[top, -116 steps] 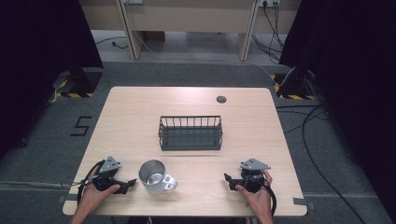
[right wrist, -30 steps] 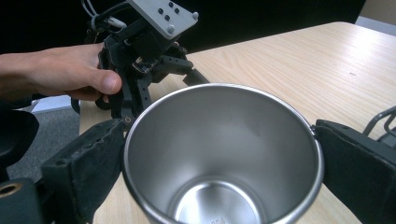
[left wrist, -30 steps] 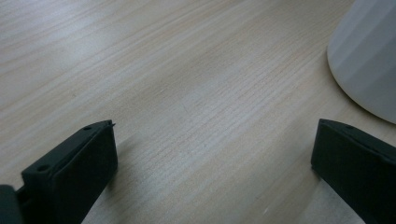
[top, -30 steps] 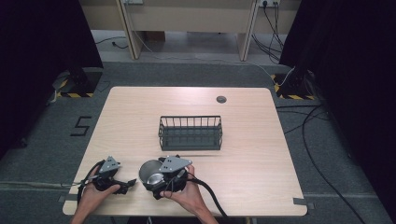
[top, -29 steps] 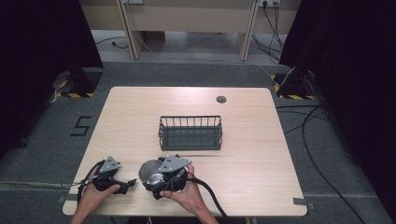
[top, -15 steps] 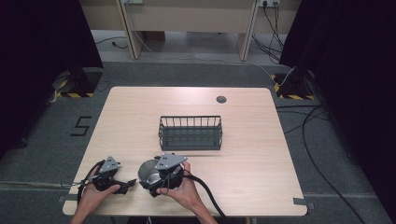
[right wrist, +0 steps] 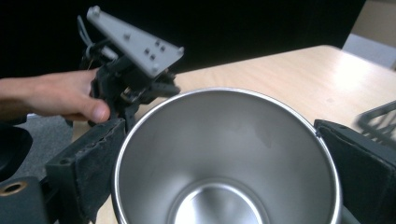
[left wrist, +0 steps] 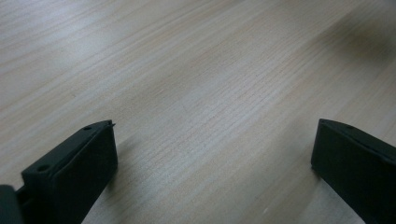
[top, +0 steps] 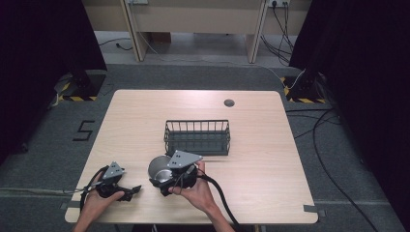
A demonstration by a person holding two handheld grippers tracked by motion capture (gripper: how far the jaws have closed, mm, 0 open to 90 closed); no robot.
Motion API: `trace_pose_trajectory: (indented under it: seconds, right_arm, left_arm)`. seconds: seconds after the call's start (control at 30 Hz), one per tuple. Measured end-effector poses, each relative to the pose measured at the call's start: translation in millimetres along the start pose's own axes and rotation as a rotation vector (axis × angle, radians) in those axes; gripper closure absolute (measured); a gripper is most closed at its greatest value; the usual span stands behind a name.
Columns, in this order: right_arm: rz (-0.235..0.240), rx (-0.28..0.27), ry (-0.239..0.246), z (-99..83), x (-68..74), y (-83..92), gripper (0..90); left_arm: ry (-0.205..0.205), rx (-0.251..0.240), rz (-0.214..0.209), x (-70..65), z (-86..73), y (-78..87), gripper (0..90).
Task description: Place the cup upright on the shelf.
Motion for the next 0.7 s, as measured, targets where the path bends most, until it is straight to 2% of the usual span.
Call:
trace_pose_trajectory:
  seconds: [0.1,0.13,0.2,0.23,0.33,0.37,0.4,0.6,0.7]
  right_arm:
    - [-0.009,-0.018,-0.026,10.7,-14.4,12.4,6.1]
    - [-0.009,-0.018,-0.026,10.7,-14.4,12.4,6.1]
    - [-0.024,-0.026,-0.033,17.2,-25.4,21.6,6.1]
    - [-0.024,-0.026,-0.033,17.2,-25.4,21.6,6.1]
    - [-0.038,-0.019,-0.044,24.2,-38.7,32.1,6.1]
    - [-0.038,-0.019,-0.044,24.2,-38.7,32.1,6.1]
    - [-0.047,-0.021,-0.047,27.7,-45.9,36.7,6.1]
    - [-0.069,-0.02,-0.057,36.2,-61.8,48.2,6.1]
    - [-0.092,-0.019,-0.072,43.4,-75.0,56.3,6.1]
  left_arm:
    - [0.0,0.0,0.0,0.0,0.0,0.0,0.0]
    - [0.0,0.0,0.0,0.0,0.0,0.0,0.0]
    - [0.0,0.0,0.0,0.0,0.0,0.0,0.0]
    - [0.0,0.0,0.0,0.0,0.0,0.0,0.0]
    - [0.003,-0.003,0.0,-0.2,0.2,-0.2,0.0]
    - [0.003,-0.003,0.0,-0.2,0.2,-0.2,0.0]
    - [0.003,-0.003,0.0,-0.2,0.2,-0.2,0.0]
    - [0.003,-0.003,0.0,-0.2,0.2,-0.2,0.0]
    - [0.003,-0.003,0.0,-0.2,0.3,-0.2,0.0]
Point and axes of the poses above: each handheld gripper's, and its own axes: y roughly backward along the jaws, z roughly out of its top, x roughly to its left, the point moved 9 cm from there along -y, roughly forward along the jaws, and after that the axes turned 2 degrees about -z, right-handed, at the moved point
